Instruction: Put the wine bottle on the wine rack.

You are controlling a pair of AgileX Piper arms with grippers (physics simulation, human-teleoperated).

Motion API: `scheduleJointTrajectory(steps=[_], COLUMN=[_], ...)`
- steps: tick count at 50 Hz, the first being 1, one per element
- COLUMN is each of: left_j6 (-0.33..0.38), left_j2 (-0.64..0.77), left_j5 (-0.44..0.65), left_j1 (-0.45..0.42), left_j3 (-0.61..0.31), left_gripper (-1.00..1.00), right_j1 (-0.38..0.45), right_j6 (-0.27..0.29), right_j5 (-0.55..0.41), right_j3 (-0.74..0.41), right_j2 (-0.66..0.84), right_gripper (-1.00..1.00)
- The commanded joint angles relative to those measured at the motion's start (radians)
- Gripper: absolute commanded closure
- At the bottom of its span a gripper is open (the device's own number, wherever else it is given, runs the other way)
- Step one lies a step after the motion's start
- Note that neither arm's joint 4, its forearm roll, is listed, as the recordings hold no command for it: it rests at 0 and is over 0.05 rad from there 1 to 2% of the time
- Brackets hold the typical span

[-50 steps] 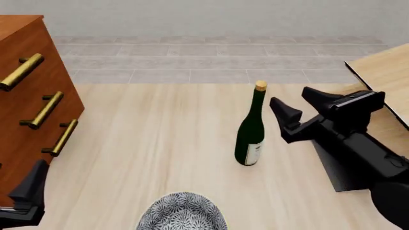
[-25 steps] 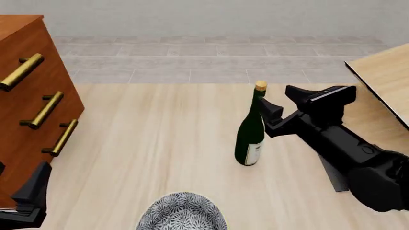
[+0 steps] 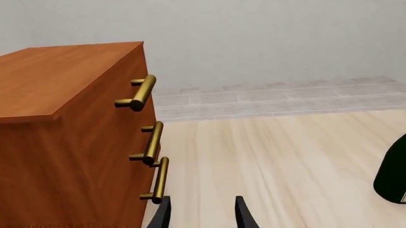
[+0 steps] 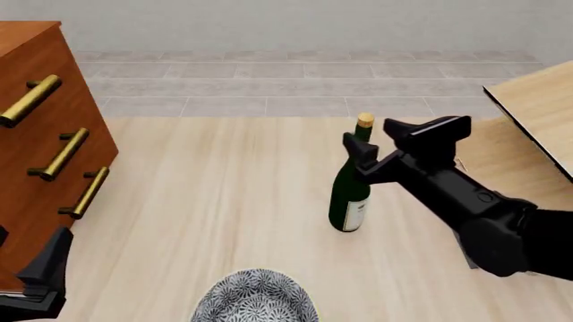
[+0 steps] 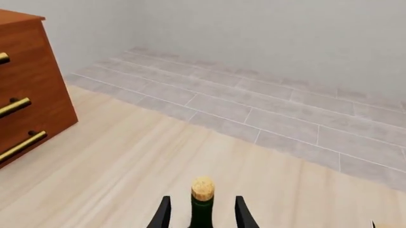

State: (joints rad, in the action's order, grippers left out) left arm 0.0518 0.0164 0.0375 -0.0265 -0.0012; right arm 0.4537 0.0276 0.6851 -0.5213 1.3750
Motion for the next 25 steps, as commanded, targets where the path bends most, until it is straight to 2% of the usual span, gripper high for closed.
scheduleJointTrajectory(steps=[1,25], left_j6=[0.0,0.003], left_j2=[0.001,-0.008], left_j5=[-0.002,0.009], left_j1=[-0.001,0.009], left_j3=[-0.001,-0.003], left_gripper=[-1.0,-1.0], right_j1=[0.005,0.002], right_j6=[-0.007,-0.021], right_j5=[0.015,0.054], right_j3=[-0.021,-0.035], right_j2=[0.049,0.111], right_gripper=[-1.0,-1.0])
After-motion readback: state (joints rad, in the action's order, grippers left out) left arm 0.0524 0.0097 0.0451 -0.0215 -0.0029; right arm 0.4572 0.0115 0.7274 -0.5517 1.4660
